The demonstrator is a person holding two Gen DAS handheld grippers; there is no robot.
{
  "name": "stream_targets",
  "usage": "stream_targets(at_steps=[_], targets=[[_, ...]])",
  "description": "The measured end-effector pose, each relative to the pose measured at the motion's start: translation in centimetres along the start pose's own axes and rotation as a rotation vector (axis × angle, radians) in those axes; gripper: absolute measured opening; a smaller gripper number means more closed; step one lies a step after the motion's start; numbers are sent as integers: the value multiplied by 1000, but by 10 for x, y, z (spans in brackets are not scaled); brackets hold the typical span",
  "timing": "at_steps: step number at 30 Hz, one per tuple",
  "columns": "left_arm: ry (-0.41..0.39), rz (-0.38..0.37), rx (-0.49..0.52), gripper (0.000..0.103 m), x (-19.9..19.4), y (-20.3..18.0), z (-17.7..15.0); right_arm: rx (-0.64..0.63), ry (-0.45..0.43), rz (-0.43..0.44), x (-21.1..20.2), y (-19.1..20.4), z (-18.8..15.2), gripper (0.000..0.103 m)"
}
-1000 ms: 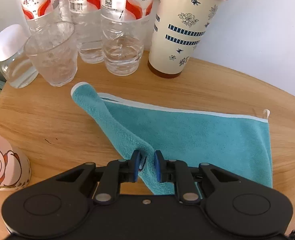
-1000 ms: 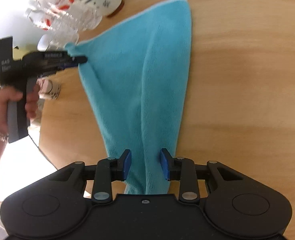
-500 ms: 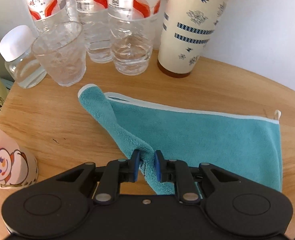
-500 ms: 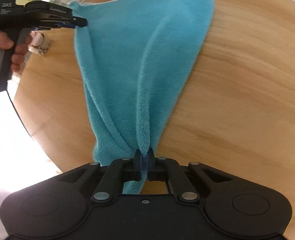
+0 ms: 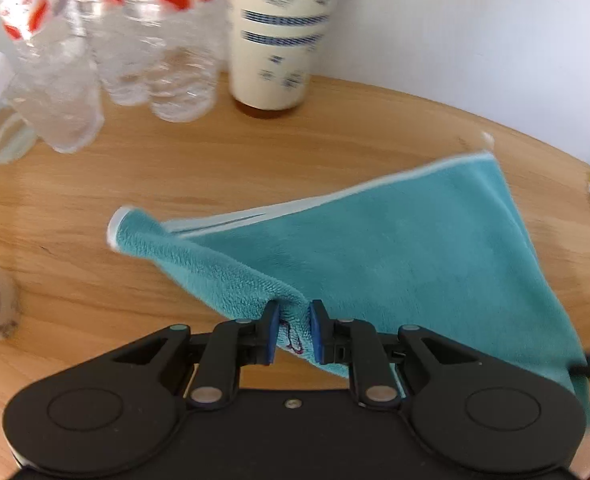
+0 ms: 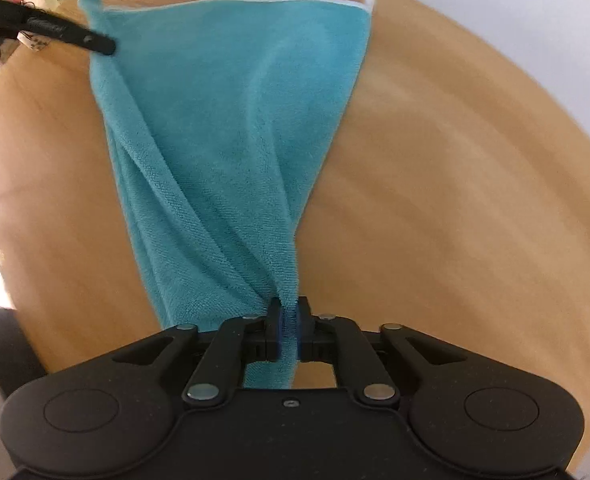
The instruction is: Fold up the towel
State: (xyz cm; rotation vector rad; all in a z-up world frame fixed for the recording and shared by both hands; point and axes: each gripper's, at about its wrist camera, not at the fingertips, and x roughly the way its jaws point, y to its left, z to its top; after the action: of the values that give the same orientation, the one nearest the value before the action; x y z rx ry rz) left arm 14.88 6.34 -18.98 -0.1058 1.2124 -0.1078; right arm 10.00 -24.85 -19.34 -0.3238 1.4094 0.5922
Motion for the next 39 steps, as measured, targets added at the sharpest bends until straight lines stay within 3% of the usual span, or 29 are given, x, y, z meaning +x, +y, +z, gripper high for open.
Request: stream_targets(at_steps=[4, 7, 8, 10, 13, 17, 25, 28, 30, 34, 37, 39], targets=[[-4, -22, 25, 17, -3, -17, -6, -47, -37, -75, -8, -26, 6, 7], [-5, -11, 29, 17, -6, -19, -9, -15, -82, -21, -32, -33, 3, 19], [-2, -12, 28, 18, -8, -18, -9, -17, -133, -16, -45, -30, -3, 29], [-1, -15, 19, 18, -10, -13, -9, -29, -195, -7, -66, -30, -24, 29], [-9, -11, 10, 18, -16, -8, -7, -83, -239, 10, -82, -21, -48, 29], [-29, -16, -6, 18, -19, -2, -5, -288, -220, -72, -91, 1, -73, 29], [-24, -35, -70, 18, -17, 7, 3, -292, -161, -67, -51, 1, -66, 28], [-24, -27, -68, 18, -14, 7, 4, -258, -132, -29, -35, -3, -58, 21], [-25, -25, -67, 18, -13, 6, 4, -256, -110, -19, -26, 0, -55, 5], [-33, -7, -44, 18, -13, 4, 4, -237, -121, -67, -20, 8, -53, 3], [-62, 30, -20, 15, -16, 1, 3, -208, -196, -182, -25, 18, -53, 3], [-93, 74, -5, 10, -20, 0, 2, -177, -271, -345, -34, 27, -55, 3]])
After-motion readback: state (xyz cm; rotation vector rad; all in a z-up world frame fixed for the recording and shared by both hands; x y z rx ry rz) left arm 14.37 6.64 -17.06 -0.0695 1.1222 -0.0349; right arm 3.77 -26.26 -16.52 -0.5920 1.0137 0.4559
